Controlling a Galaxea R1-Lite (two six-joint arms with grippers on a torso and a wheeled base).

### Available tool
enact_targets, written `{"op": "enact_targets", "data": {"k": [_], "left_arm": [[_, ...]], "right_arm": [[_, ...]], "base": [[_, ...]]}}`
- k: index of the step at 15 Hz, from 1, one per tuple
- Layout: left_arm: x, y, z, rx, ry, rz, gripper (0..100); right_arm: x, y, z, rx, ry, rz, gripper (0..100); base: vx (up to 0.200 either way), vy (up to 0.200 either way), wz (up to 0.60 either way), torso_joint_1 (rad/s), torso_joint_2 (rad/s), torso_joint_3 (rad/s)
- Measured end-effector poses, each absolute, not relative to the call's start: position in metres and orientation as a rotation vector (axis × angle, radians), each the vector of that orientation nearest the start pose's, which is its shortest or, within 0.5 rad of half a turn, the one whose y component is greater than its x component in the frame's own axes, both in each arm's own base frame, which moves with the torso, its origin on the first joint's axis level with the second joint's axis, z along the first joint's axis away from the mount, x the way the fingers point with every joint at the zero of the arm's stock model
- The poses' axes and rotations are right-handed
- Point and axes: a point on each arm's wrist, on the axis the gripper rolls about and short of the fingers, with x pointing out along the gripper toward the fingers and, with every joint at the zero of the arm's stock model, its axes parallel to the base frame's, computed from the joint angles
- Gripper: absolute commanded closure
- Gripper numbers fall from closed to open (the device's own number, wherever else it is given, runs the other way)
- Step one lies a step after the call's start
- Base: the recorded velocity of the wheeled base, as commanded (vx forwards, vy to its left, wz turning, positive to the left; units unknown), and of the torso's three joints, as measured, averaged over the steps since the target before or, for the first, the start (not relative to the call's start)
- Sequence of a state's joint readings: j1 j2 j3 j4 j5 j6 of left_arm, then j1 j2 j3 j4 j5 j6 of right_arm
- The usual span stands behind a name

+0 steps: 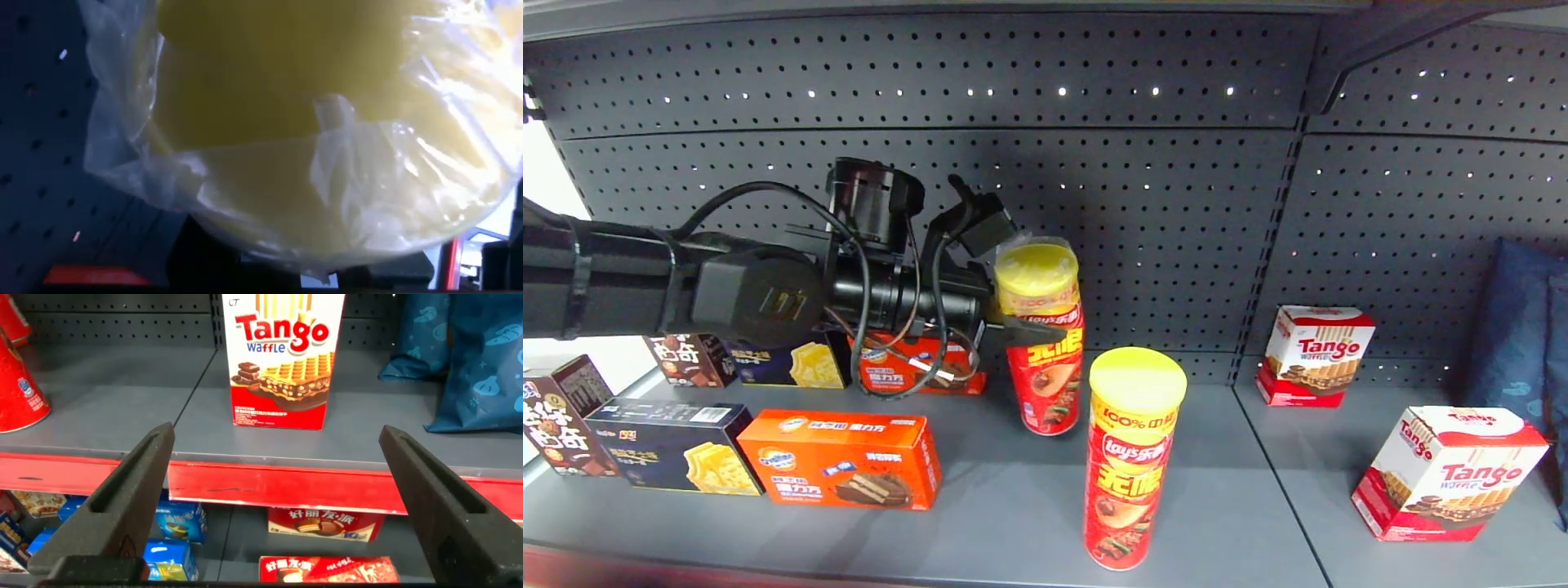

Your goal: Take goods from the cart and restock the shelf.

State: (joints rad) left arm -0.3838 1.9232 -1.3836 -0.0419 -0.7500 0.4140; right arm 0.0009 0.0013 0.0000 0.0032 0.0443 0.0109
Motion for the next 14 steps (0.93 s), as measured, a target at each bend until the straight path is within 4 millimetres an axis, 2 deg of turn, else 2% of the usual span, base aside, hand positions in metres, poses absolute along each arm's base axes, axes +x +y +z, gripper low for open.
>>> {"op": "enact_targets", "data": {"k": [14], "left_arm": [[0.381, -0.177, 0.185, 0.252, 0.288, -1.246, 100]], "right_arm": [[-0.023, 0.001, 0.075, 0.011, 0.005, 0.046, 0]], "base": [[0.000, 0.000, 0.00, 0.000, 0.00, 0.000]]}}
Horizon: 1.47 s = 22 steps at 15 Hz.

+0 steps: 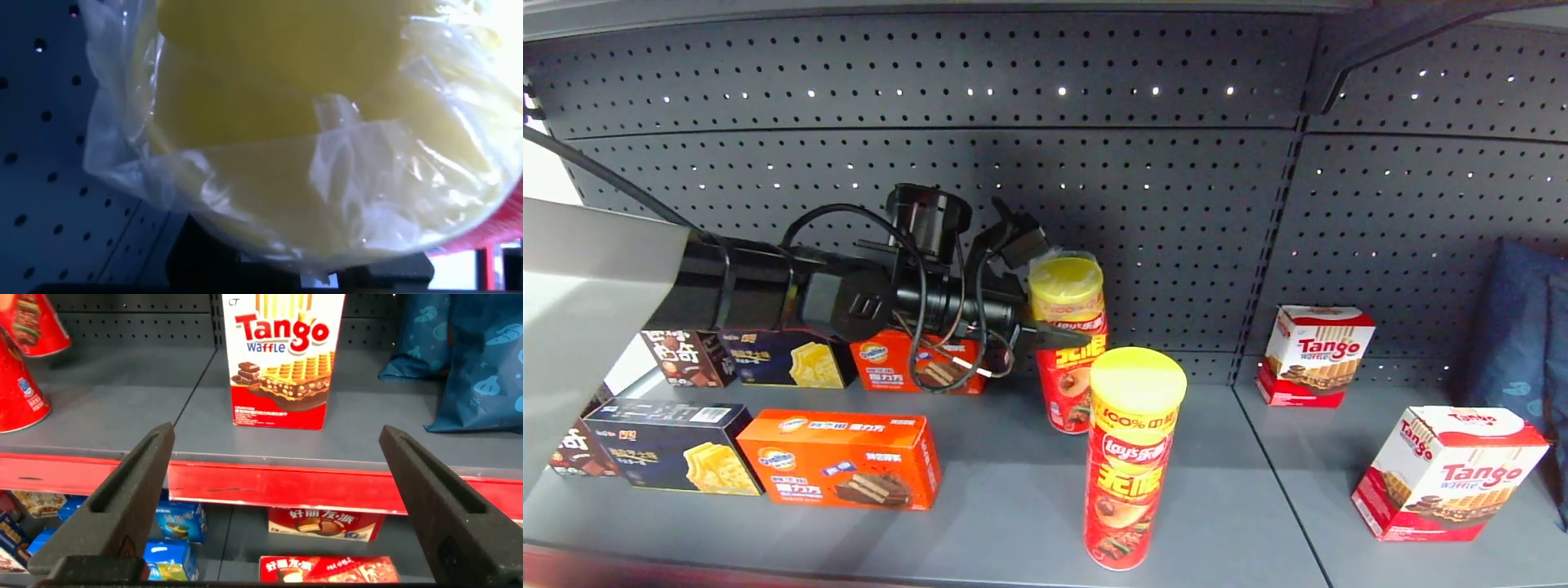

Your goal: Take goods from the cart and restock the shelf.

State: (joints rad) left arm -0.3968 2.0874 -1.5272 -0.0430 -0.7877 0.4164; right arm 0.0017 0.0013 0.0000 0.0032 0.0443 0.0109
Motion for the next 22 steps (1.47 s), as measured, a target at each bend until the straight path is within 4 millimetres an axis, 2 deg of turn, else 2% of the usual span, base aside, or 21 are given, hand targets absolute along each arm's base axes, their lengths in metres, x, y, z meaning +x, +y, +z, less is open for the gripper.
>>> {"op": "enact_targets", "data": {"k": [7, 17, 22], "left_arm": [[0.391, -0.183, 0.171, 0.252, 0.305, -1.253, 100], [0.388, -0.188, 0.161, 0.297, 0.357, -1.296, 100], [0.390, -0.191, 0.163, 0.300, 0.361, -1.301, 100]], "right_arm": [[-0.023, 0.001, 0.075, 0.011, 0.005, 0.046, 0], [-0.023, 0.001, 0.075, 0.011, 0.005, 0.046, 0], [-0.023, 0.001, 0.075, 0.011, 0.005, 0.046, 0]], "base": [[0.000, 0.000, 0.00, 0.000, 0.00, 0.000], [0.000, 0.000, 0.00, 0.000, 0.00, 0.000], [0.000, 0.000, 0.00, 0.000, 0.00, 0.000]]}}
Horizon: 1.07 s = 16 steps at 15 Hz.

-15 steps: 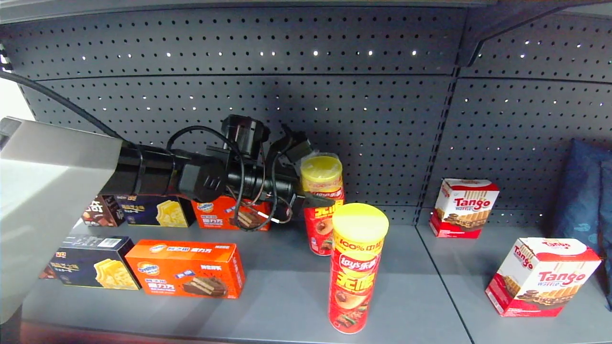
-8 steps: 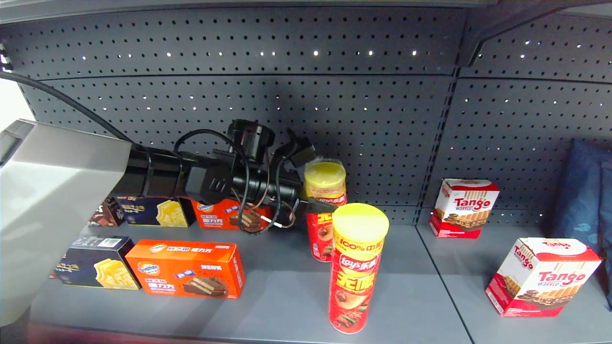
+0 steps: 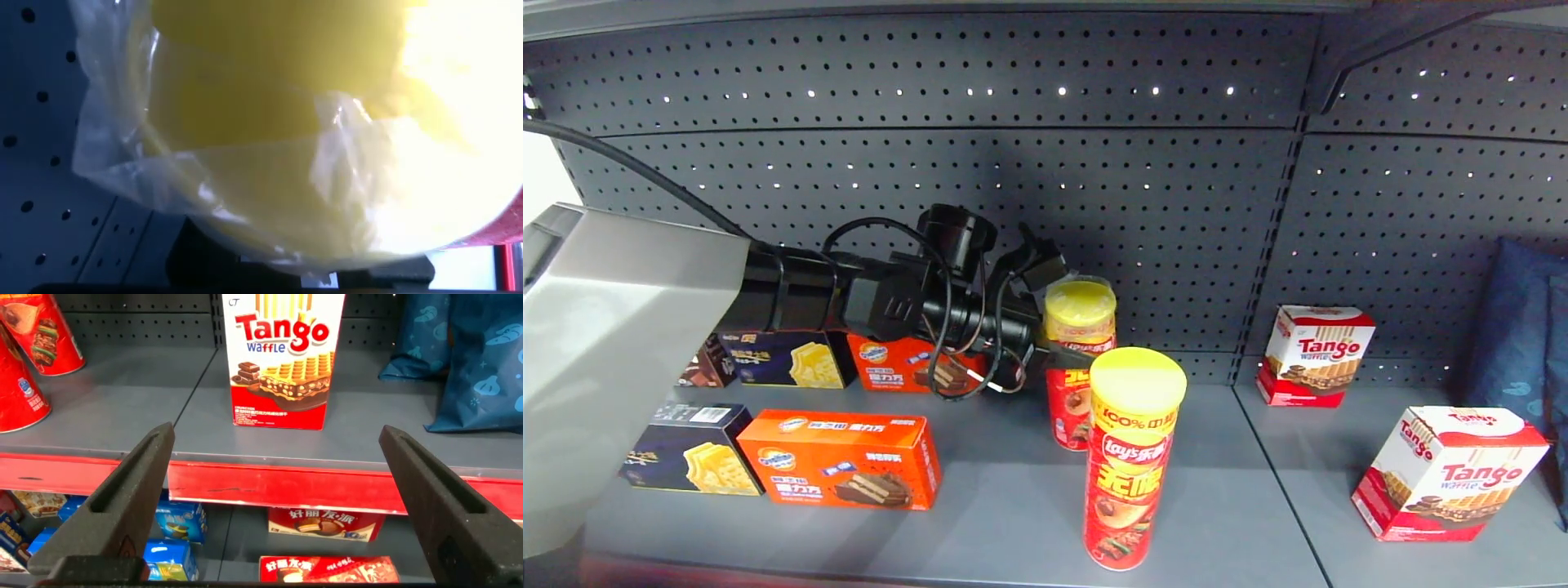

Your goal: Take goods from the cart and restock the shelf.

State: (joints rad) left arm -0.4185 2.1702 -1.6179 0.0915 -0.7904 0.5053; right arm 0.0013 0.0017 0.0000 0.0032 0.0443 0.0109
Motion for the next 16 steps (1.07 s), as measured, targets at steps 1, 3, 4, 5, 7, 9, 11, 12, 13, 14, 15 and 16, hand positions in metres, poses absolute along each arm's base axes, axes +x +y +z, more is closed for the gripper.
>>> {"op": "enact_targets", "data": {"k": [1, 3, 4, 5, 7, 9, 11, 12, 13, 14, 15, 16], "left_arm": [[0.390, -0.192, 0.163, 0.301, 0.357, -1.303, 100], [0.390, -0.194, 0.163, 0.302, 0.357, -1.305, 0], [0.390, -0.195, 0.163, 0.301, 0.359, -1.306, 0], [0.390, -0.195, 0.163, 0.301, 0.358, -1.307, 0], [0.390, -0.196, 0.164, 0.303, 0.353, -1.308, 0], [0.392, -0.193, 0.165, 0.304, 0.346, -1.299, 0], [0.392, -0.189, 0.168, 0.307, 0.338, -1.289, 0], [0.392, -0.186, 0.171, 0.307, 0.333, -1.282, 0], [0.392, -0.184, 0.172, 0.307, 0.330, -1.278, 0], [0.391, -0.181, 0.174, 0.307, 0.329, -1.272, 0], [0.389, -0.178, 0.177, 0.307, 0.326, -1.267, 0], [0.387, -0.176, 0.177, 0.306, 0.329, -1.264, 0]], "right_arm": [[-0.023, 0.001, 0.075, 0.011, 0.005, 0.046, 0], [-0.023, 0.001, 0.075, 0.011, 0.005, 0.046, 0], [-0.023, 0.001, 0.075, 0.011, 0.005, 0.046, 0], [-0.023, 0.001, 0.075, 0.011, 0.005, 0.046, 0], [-0.023, 0.001, 0.075, 0.011, 0.005, 0.045, 0], [-0.023, 0.001, 0.075, 0.011, 0.005, 0.046, 0], [-0.023, 0.001, 0.075, 0.011, 0.005, 0.046, 0], [-0.023, 0.001, 0.075, 0.011, 0.005, 0.046, 0], [-0.023, 0.001, 0.075, 0.011, 0.005, 0.046, 0], [-0.023, 0.001, 0.075, 0.011, 0.005, 0.045, 0], [-0.023, 0.001, 0.075, 0.011, 0.005, 0.045, 0], [-0.023, 0.001, 0.075, 0.011, 0.005, 0.045, 0]], "base": [[0.000, 0.000, 0.00, 0.000, 0.00, 0.000], [0.000, 0.000, 0.00, 0.000, 0.00, 0.000], [0.000, 0.000, 0.00, 0.000, 0.00, 0.000], [0.000, 0.000, 0.00, 0.000, 0.00, 0.000], [0.000, 0.000, 0.00, 0.000, 0.00, 0.000], [0.000, 0.000, 0.00, 0.000, 0.00, 0.000], [0.000, 0.000, 0.00, 0.000, 0.00, 0.000], [0.000, 0.000, 0.00, 0.000, 0.00, 0.000], [0.000, 0.000, 0.00, 0.000, 0.00, 0.000], [0.000, 0.000, 0.00, 0.000, 0.00, 0.000], [0.000, 0.000, 0.00, 0.000, 0.00, 0.000], [0.000, 0.000, 0.00, 0.000, 0.00, 0.000]]}}
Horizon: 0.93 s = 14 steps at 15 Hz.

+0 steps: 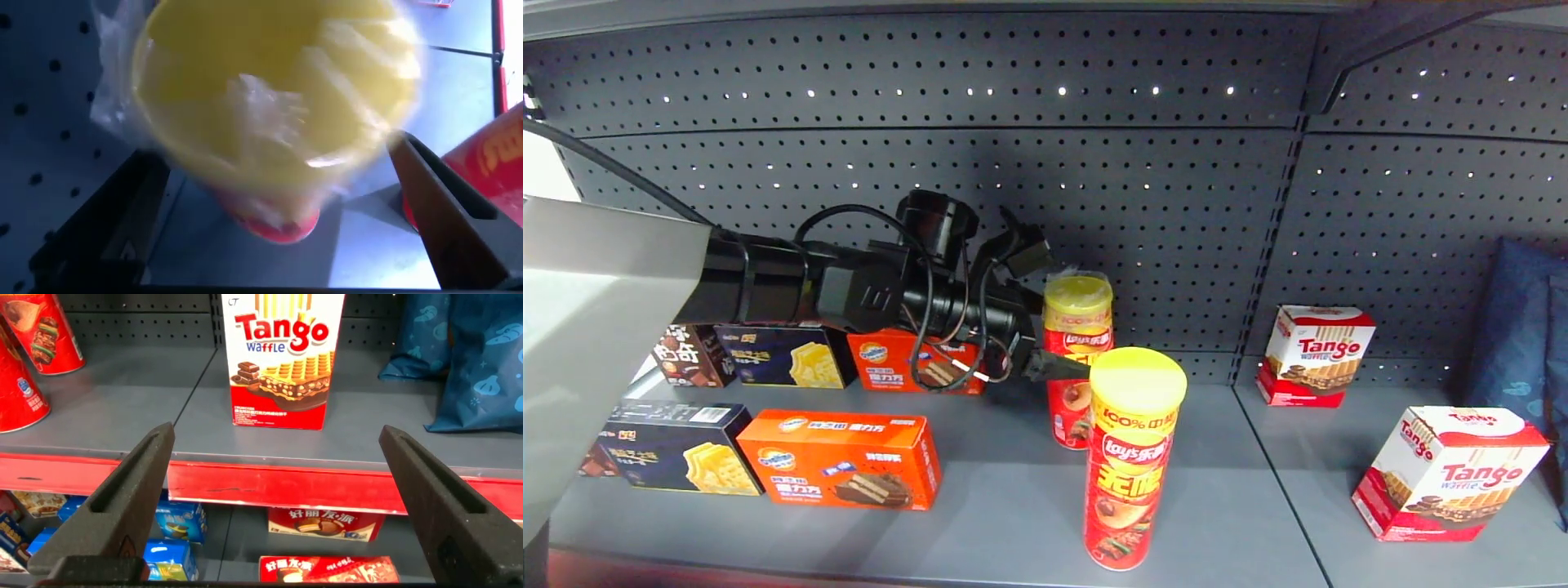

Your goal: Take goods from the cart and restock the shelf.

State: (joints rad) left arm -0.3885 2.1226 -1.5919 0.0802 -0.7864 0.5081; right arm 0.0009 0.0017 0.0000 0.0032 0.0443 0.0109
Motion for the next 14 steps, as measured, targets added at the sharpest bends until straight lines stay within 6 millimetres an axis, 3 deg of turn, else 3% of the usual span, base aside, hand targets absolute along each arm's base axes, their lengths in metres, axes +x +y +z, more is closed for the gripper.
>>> {"op": "enact_targets", "data": {"k": [4, 8, 14], "left_arm": [[0.371, -0.162, 0.180, 0.304, 0.333, -1.249, 0], [0.355, -0.140, 0.196, 0.304, 0.310, -1.194, 0], [0.341, -0.126, 0.209, 0.427, 0.318, -0.904, 0]], "right_arm": [[-0.023, 0.001, 0.075, 0.011, 0.005, 0.046, 0], [-0.023, 0.001, 0.075, 0.011, 0.005, 0.045, 0], [-0.023, 0.001, 0.075, 0.011, 0.005, 0.046, 0]], "base": [[0.000, 0.000, 0.00, 0.000, 0.00, 0.000], [0.000, 0.000, 0.00, 0.000, 0.00, 0.000], [0.000, 0.000, 0.00, 0.000, 0.00, 0.000]]}}
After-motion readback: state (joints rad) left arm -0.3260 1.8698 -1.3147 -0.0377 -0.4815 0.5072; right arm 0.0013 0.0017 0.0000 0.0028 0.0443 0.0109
